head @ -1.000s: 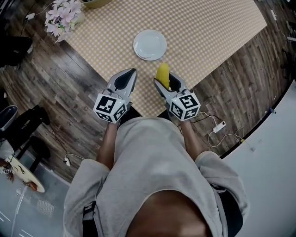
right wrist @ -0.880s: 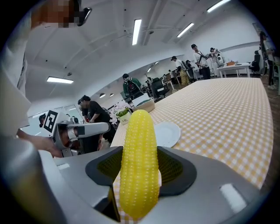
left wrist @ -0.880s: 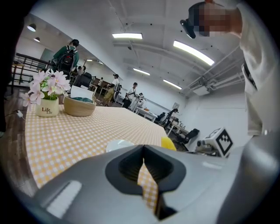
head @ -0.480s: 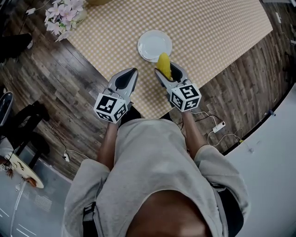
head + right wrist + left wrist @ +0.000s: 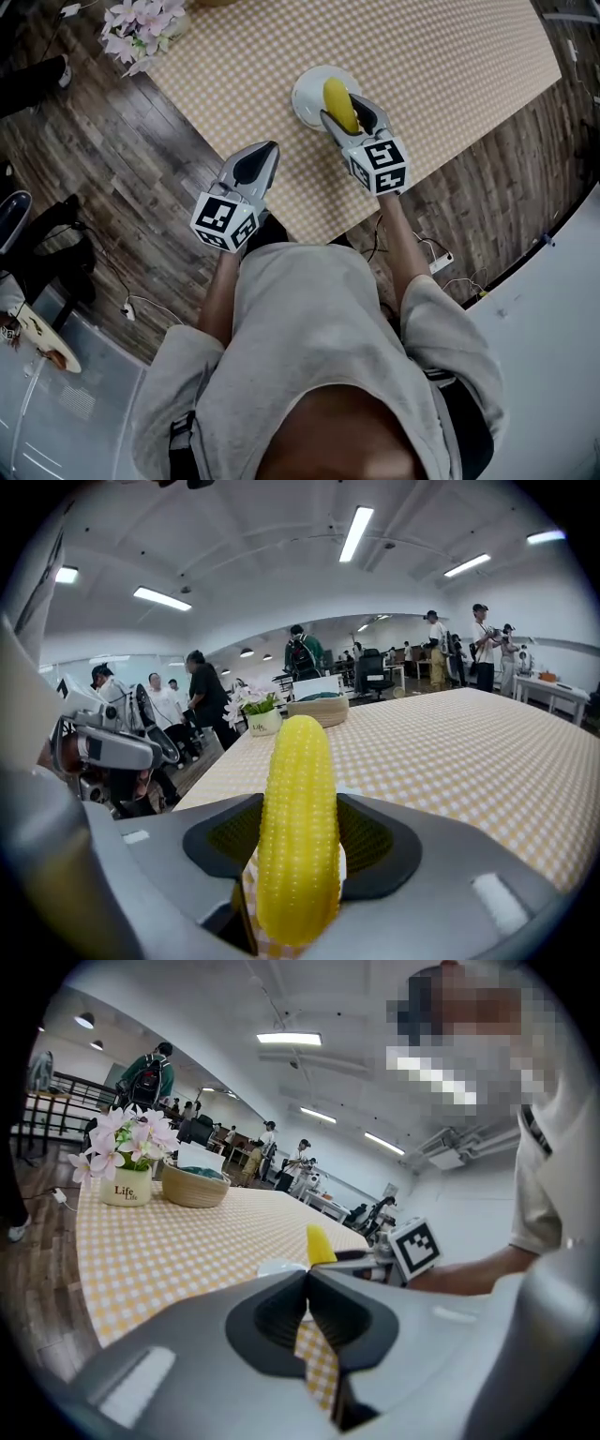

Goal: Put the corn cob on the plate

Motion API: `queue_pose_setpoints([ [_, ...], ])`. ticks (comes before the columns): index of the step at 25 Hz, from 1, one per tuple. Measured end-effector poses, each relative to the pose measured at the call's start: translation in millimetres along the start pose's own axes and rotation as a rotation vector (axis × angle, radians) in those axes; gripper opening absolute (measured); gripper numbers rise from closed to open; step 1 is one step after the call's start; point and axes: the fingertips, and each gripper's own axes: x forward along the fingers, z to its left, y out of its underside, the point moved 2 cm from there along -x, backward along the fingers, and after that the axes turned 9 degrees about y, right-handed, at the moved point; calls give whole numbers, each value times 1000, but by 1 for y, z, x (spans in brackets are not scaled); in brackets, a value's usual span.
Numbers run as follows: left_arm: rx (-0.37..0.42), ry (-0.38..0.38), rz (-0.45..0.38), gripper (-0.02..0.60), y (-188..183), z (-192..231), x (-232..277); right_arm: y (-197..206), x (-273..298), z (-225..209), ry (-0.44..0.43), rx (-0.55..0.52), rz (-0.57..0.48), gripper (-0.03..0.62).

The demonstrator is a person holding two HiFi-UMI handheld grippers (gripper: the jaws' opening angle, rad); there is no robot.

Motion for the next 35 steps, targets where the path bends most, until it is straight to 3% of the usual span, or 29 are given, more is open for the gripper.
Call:
queue_pose_setpoints([
  [22,-80,-19,-48,8,7,12,-6,11,48,11,-65,-383,163,246],
  [35,-88,-30,-61,8,6,16,-14,23,58,17,-88,-540,228,247],
])
